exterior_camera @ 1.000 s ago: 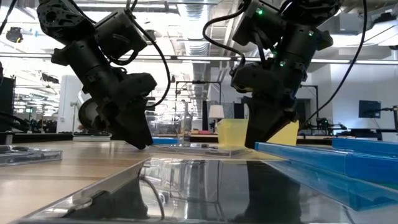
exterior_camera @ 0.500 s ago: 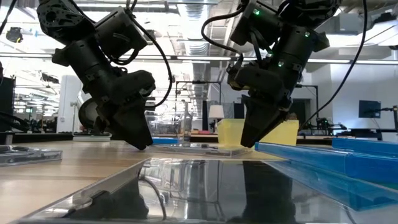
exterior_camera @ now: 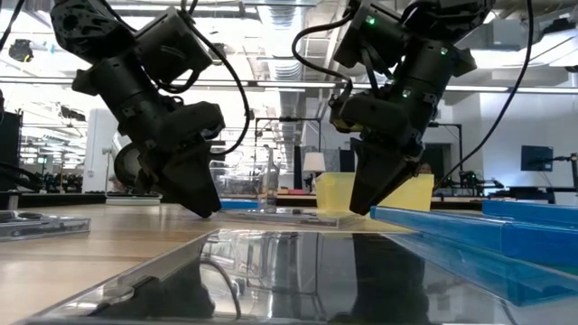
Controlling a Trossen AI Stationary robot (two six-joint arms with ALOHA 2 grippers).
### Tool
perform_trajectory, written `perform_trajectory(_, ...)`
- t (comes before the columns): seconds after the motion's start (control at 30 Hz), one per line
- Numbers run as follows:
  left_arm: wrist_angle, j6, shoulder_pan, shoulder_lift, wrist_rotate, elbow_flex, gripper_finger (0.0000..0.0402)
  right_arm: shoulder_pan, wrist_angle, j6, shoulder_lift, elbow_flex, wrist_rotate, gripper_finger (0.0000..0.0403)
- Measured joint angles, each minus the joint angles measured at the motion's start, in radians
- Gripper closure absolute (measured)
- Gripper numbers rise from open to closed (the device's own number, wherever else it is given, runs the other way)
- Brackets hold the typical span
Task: Pick & place jewel cases by type
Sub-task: Put the top right black CD case into the yellow bin
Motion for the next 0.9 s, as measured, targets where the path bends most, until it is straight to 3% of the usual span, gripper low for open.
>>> perform_trajectory(0.37, -0.06, 0.022, -0.028, -0.014, -0.026, 0.0, 0.0265, -0.018, 0.006, -0.001, 0.0, 0.0, -0.002, 0.0295)
perform_trajectory(0.57, -0.111, 0.024, -0.029, -0.04, -0.124, 0.01, 0.0288, -0.006, 0.006, 0.0, 0.0, 0.0, -0.006, 0.0295)
perform_trajectory(0.9, -0.17, 0.131, -0.031, 0.136, -0.108, 0.19, 0.032, -0.002, 0.006, 0.0, 0.0, 0.0, -0.02, 0.0295)
